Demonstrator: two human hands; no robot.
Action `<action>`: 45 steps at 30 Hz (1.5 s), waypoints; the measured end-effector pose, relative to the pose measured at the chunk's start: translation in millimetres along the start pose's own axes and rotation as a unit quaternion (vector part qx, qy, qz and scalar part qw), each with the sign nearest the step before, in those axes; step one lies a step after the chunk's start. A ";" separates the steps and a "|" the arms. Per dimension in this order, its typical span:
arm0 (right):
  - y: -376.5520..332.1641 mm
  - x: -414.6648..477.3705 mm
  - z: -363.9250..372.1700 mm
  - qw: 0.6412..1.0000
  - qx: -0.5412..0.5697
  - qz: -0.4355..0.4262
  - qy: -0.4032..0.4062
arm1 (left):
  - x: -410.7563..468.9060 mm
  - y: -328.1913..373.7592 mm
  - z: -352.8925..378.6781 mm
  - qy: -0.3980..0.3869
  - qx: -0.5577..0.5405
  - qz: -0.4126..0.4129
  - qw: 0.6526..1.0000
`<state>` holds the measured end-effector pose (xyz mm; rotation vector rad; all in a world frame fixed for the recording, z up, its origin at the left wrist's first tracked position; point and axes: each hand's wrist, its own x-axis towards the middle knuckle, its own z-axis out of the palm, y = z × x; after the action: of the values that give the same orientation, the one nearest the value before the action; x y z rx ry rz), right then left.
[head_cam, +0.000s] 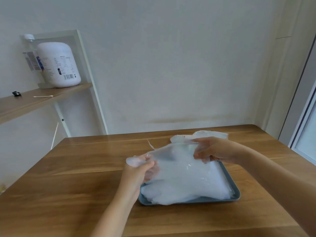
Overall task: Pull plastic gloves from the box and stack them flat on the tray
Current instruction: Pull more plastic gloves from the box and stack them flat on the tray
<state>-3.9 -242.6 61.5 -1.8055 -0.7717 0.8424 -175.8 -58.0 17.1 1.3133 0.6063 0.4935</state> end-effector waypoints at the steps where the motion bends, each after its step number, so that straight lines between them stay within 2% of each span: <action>1: 5.2 -0.3 -1.8 1.000 -0.001 0.007 0.004 | -1.2 -2.4 0.8 0.006 0.046 0.002 0.999; 6: 32.5 4.7 -8.7 0.989 -0.131 0.039 0.050 | -6.5 -12.3 3.2 -0.007 0.239 -0.004 0.971; 10: 45.5 10.2 -10.9 0.975 -0.213 0.033 0.059 | -8.7 -17.7 0.0 0.009 0.344 0.004 0.939; 12: 48.4 12.4 -11.3 0.970 -0.232 0.035 0.066 | -12.9 -10.6 -5.5 0.045 0.441 0.045 0.895; 14: 50.6 14.8 -12.1 0.967 -0.244 0.033 0.067 | -21.4 3.1 -8.3 0.104 0.538 0.113 0.829; 16: 51.6 16.9 -12.0 0.966 -0.250 0.027 0.068 | -28.2 14.3 -3.1 0.133 0.553 0.198 0.798; 18: 52.2 18.4 -11.5 0.964 -0.256 0.022 0.069 | -30.8 17.9 9.7 0.092 0.534 0.266 0.797; 20: 51.6 19.7 -11.6 0.962 -0.264 0.018 0.068 | -28.3 13.9 28.5 -0.001 0.528 0.288 0.799; 23: 49.5 20.6 -11.8 0.961 -0.270 0.018 0.065 | -11.9 -4.2 59.5 -0.142 0.550 0.258 0.782; 26: 45.4 16.8 -9.4 0.954 -0.292 0.032 0.064 | 6.7 -30.2 75.9 -0.233 0.625 0.194 0.719; 28: 46.0 12.3 -6.4 0.926 -0.359 0.013 0.120 | 15.0 -45.5 75.5 -0.263 0.667 0.158 0.678; 30: 48.9 5.8 4.0 0.875 -0.435 -0.066 0.200 | 18.4 -55.0 71.4 -0.278 0.673 0.143 0.670; 31: 49.6 1.2 12.5 0.857 -0.459 -0.118 0.203 | 19.6 -58.0 69.8 -0.281 0.670 0.144 0.672; 33: 58.7 -2.3 30.2 0.850 -0.480 -0.175 0.127 | 22.6 -62.3 69.5 -0.284 0.660 0.146 0.680; 36: 76.3 0.4 37.8 0.843 -0.523 -0.127 0.002 | 25.2 -62.5 68.4 -0.285 0.646 0.136 0.695; 39: 80.7 0.6 20.5 0.821 -0.567 -0.048 -0.034 | 27.3 -57.6 53.7 -0.286 0.656 0.125 0.687; 41: 77.5 -3.7 8.9 0.805 -0.589 -0.026 -0.058 | 31.1 -52.0 38.9 -0.275 0.679 0.114 0.672; 45: 66.3 -16.4 -6.2 0.815 -0.574 0.012 -0.078 | 35.8 -40.2 16.7 -0.260 0.715 0.061 0.645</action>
<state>1.0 -281.1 4.9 -2.8020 -1.5878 0.5343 -138.0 -54.8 -24.7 2.8855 0.3337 -0.4823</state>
